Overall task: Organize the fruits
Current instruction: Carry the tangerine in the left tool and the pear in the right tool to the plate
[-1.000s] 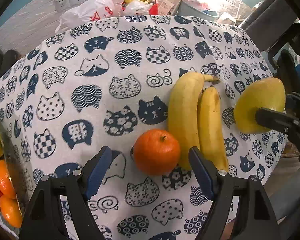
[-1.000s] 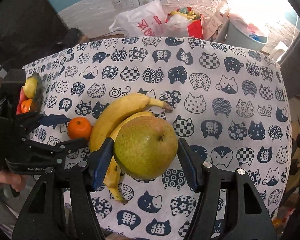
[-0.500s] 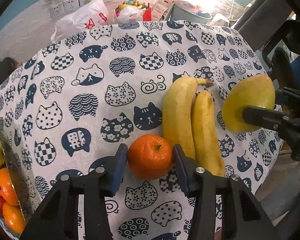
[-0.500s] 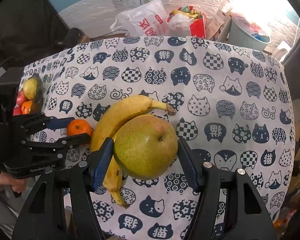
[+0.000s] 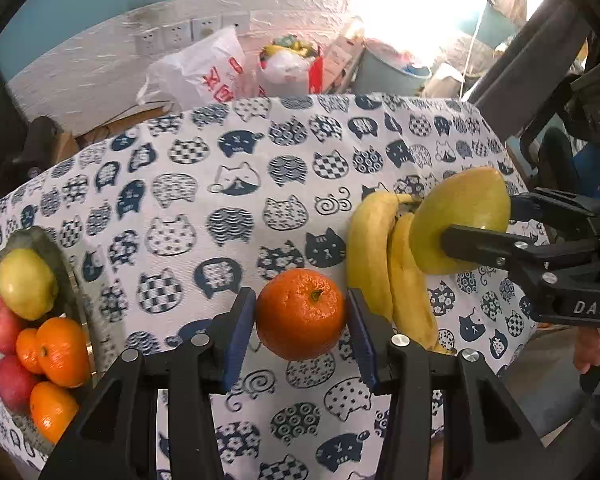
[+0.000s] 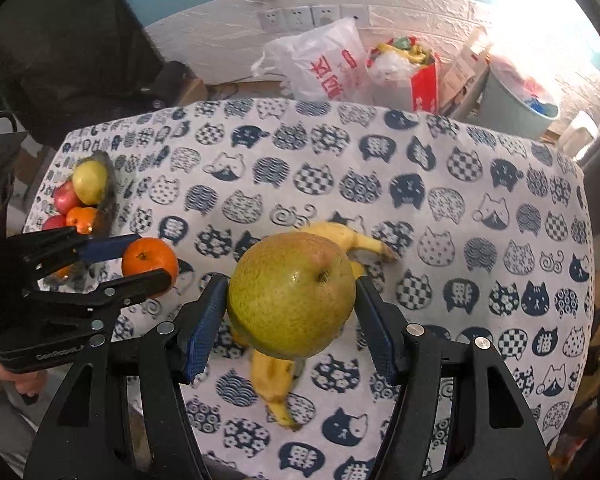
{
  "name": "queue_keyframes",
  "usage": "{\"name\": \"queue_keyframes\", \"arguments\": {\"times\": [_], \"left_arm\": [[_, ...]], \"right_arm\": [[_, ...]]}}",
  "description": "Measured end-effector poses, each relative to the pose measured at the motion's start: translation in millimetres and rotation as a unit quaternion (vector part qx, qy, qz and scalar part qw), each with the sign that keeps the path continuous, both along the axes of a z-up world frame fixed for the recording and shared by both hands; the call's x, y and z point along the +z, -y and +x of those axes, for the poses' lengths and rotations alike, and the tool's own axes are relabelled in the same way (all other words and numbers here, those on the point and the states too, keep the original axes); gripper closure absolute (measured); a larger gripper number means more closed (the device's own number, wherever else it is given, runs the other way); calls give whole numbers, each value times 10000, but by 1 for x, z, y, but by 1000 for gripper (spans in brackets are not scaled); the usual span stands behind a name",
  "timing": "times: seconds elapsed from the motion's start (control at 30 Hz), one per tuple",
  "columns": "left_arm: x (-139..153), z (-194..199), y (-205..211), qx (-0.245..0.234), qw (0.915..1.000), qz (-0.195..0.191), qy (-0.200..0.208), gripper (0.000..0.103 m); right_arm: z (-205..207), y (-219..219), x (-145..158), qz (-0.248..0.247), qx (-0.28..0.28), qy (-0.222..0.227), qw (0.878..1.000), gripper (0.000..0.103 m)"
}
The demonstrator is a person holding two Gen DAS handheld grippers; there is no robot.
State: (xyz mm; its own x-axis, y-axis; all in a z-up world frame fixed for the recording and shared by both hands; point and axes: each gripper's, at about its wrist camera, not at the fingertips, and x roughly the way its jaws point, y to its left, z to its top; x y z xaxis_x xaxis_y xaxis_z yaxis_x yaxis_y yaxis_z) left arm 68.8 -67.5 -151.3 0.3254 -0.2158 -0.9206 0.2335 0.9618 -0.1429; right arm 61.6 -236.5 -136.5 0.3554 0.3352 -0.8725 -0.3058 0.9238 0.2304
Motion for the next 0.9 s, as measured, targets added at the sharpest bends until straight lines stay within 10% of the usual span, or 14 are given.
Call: {"name": "queue_keyframes", "arguments": {"times": [0.9], "left_arm": [[48,-36,-105,957,9933,46,648,56]], "right_arm": [[7,-126,40,239,951,410,9943,38]]}}
